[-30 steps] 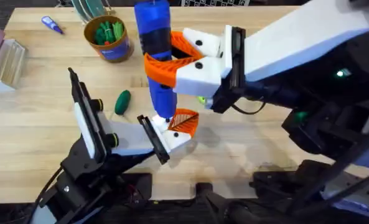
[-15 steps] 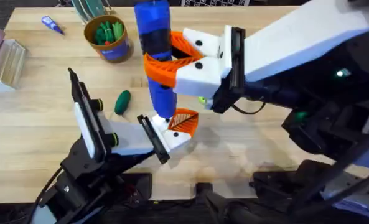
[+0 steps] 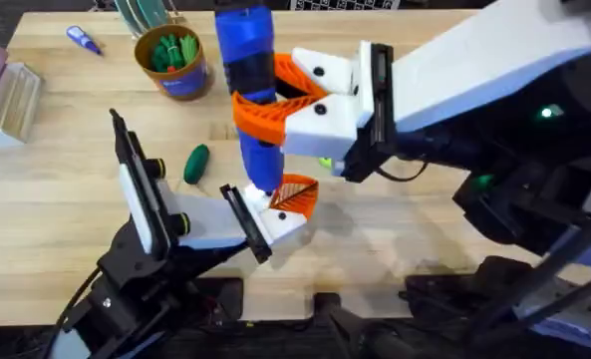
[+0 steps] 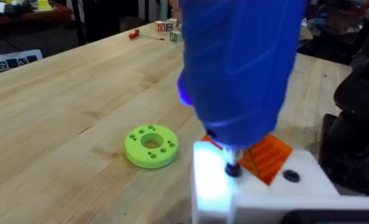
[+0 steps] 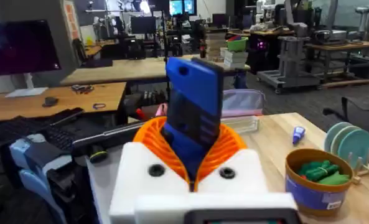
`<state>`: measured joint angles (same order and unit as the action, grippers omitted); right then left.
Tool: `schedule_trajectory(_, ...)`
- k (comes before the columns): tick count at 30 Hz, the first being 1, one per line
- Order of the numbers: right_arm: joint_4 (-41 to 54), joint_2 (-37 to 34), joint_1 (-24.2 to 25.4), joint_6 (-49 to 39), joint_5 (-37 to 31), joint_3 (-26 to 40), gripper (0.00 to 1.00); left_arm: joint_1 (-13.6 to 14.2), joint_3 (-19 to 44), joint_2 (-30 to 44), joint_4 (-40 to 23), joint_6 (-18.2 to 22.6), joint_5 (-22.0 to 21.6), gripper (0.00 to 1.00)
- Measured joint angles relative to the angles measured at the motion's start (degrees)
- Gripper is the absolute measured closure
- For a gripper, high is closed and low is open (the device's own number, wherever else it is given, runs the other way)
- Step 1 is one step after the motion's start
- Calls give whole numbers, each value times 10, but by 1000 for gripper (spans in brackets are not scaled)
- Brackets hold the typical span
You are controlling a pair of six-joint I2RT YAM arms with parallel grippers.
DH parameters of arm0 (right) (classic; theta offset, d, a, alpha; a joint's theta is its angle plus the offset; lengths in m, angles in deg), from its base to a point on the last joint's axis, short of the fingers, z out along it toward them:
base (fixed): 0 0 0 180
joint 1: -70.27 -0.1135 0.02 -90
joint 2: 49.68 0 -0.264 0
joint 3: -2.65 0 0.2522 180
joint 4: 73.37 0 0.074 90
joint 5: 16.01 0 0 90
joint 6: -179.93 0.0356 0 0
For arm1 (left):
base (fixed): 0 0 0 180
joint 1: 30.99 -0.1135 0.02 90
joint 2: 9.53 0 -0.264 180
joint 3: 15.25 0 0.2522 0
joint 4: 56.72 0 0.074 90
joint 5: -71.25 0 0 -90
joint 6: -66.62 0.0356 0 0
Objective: Pick up the gripper from the table and insert it into the empty holder that is missing its gripper. Then pick up a screw, insert it into the mounting hole, and use the screwdriver to tighten it. Finally, clean up the table by picking up the vegetable and placing it into the bucket.
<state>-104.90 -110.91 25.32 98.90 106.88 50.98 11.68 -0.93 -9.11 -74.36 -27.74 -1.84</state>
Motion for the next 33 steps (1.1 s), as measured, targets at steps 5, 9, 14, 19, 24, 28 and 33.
schedule_trajectory(5, 19, 4, 5, 0, 5, 4, 979, 0, 0, 2, 0, -4, 0, 988)
schedule_trajectory(9, 24, 5, 5, 0, 6, 4, 979, 2, 0, 4, 0, -4, 0, 988)
schedule_trajectory(14, 24, 5, 5, 0, 7, 4, 979, 2, 0, 4, 0, -4, 0, 988)
schedule_trajectory(19, 18, 5, 5, 0, 12, 4, 979, 2, 0, 4, 0, -4, 0, 988)
schedule_trajectory(24, 7, 4, 5, -1, 17, 4, 979, 2, 0, 3, 1, -3, 0, 988)
schedule_trajectory(28, -32, 0, 5, 1, 19, -4, 979, 2, 0, 2, 4, -1, 0, 988)
schedule_trajectory(33, -65, 1, 24, 19, 20, -12, 980, 2, 2, -4, 12, 1, -2, 989)
